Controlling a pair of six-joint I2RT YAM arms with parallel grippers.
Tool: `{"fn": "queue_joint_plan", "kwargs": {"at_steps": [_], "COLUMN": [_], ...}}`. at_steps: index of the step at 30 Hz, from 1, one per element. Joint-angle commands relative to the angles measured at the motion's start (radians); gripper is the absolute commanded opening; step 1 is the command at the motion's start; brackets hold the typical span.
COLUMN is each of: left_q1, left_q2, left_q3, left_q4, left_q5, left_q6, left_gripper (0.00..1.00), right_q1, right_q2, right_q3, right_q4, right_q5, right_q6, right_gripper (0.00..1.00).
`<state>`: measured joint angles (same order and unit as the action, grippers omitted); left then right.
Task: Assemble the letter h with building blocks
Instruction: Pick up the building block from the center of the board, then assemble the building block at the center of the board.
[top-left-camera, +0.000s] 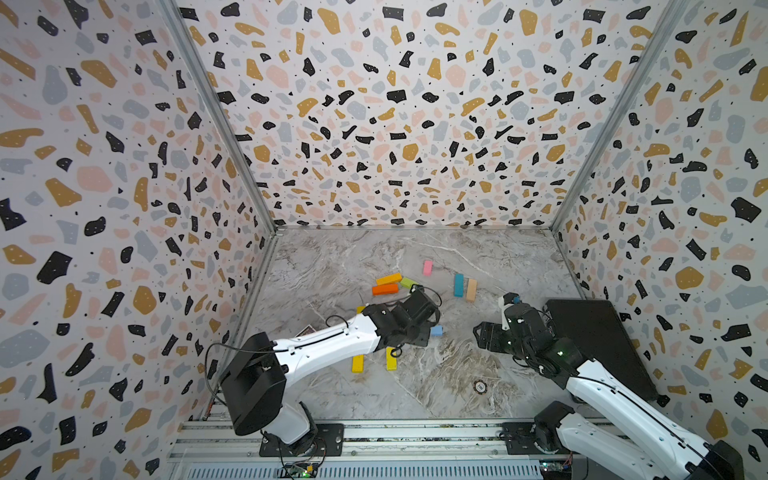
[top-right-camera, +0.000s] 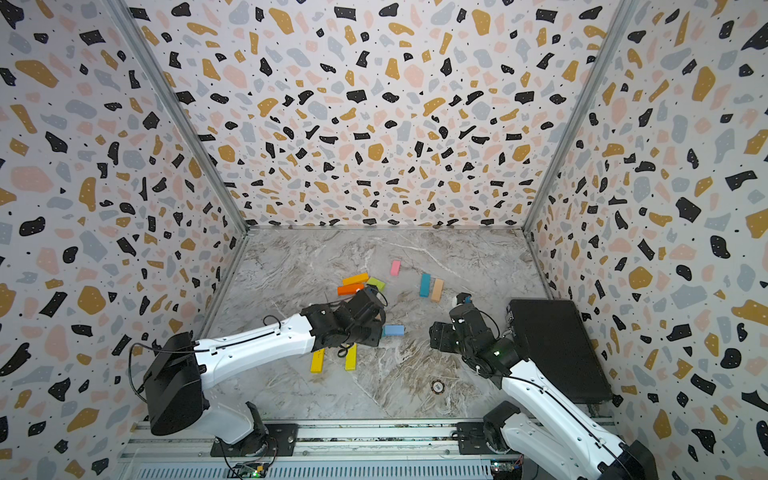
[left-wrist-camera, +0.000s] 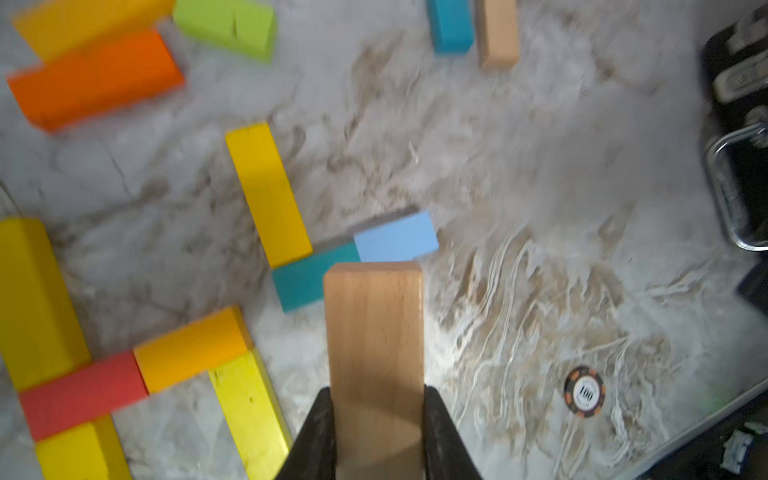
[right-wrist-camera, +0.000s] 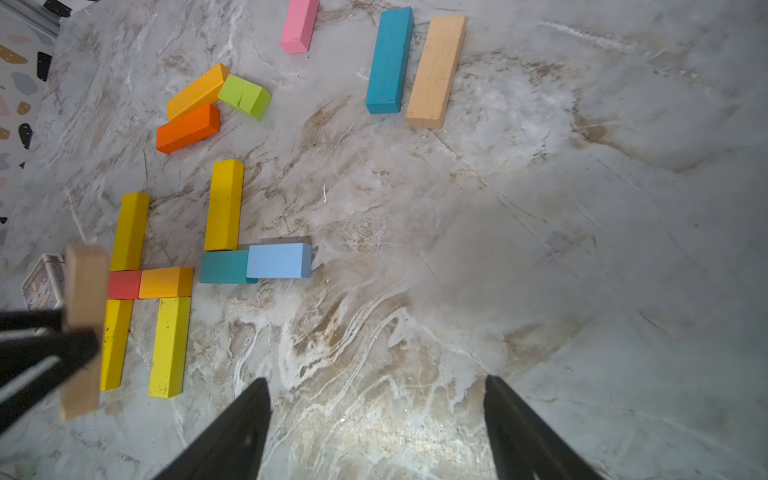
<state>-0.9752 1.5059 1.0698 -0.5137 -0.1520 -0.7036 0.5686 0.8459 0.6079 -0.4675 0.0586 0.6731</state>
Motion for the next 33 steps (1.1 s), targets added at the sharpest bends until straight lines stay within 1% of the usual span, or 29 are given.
{"fn": "queue_joint_plan", "kwargs": {"at_steps": [1,5,8,14,23,33], "left_q1": [-0.021,-0.048,-0.049,-0.05,-0.05,-0.05], "left_q2": [-0.053,-0.027,0.013,0.07,0.144,0.195], "left_q3": [-0.061,-0.114,-0.124,-0.098,-0.063,-0.016], "left_q4": [0.01,0.03,0.041,0.025,0.003,-0.046], "left_q5": [-0.063,-0.042,-0.015,-0.021,-0.008,-0.015], "left_q6": [-0.152,-0.229,-0.248,-0.239,-0.263,-0.273], "left_gripper": [0.17,0.16,0.16,0.15,0.12,0.1], "right_q1": [-0.005,-0.008,-0.009,-0.015,-0.021,-0.024], "right_q2": [-0.03,-0.049,-0.06,-0.07,-0.07,-0.077], "right_q3": [-0.005,-0.01,-0.008,-0.011,-0.013,-0.014], "right_q4": [0.004,-0.003,-0.009,-0.014,-0.013,-0.013], "right_q5": [-0.012,-0.009,-0.008,-0.005,-0.009,-0.017], "right_q6": [0.002,0.0,-0.001,0.0,0.0,0.002], "right_gripper": [0.83,0.83,0.83,0.83,0.83,0.84]}}
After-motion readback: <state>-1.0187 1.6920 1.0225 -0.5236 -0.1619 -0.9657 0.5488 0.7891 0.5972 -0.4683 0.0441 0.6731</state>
